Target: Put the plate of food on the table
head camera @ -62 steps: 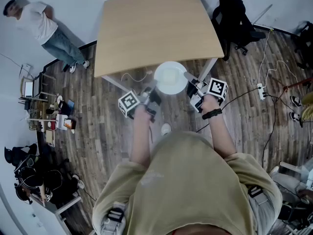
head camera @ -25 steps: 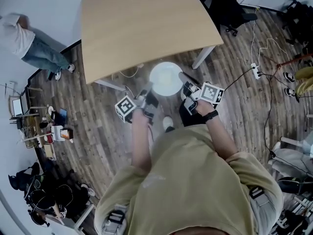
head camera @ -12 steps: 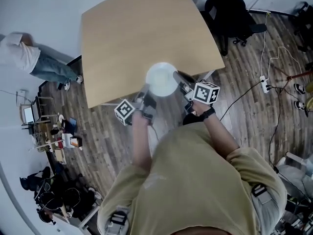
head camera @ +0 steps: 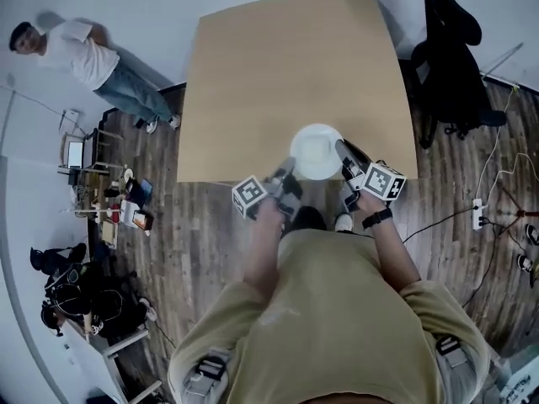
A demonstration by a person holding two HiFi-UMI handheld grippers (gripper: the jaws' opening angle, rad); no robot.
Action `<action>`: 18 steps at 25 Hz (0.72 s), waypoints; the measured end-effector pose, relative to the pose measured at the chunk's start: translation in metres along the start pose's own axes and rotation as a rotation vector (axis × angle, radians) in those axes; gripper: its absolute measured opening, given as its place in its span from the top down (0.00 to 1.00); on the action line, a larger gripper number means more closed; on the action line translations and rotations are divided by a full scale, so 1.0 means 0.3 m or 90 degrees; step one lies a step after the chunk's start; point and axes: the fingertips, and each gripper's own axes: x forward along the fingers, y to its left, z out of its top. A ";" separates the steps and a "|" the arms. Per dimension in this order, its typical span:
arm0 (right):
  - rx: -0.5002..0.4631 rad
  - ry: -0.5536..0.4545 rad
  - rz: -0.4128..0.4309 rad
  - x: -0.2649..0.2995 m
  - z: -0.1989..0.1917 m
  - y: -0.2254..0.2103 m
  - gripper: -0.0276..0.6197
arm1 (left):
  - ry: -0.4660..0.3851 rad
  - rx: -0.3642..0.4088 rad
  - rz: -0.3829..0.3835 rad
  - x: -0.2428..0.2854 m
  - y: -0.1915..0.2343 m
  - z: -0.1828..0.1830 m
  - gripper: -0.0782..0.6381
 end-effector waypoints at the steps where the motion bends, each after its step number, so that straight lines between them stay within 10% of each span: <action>1: 0.003 0.003 0.000 0.030 0.002 -0.008 0.89 | -0.004 -0.001 0.004 0.008 0.004 0.025 0.87; 18: -0.009 0.036 -0.055 0.666 0.203 -0.175 0.89 | 0.019 0.044 0.043 0.392 0.032 0.557 0.87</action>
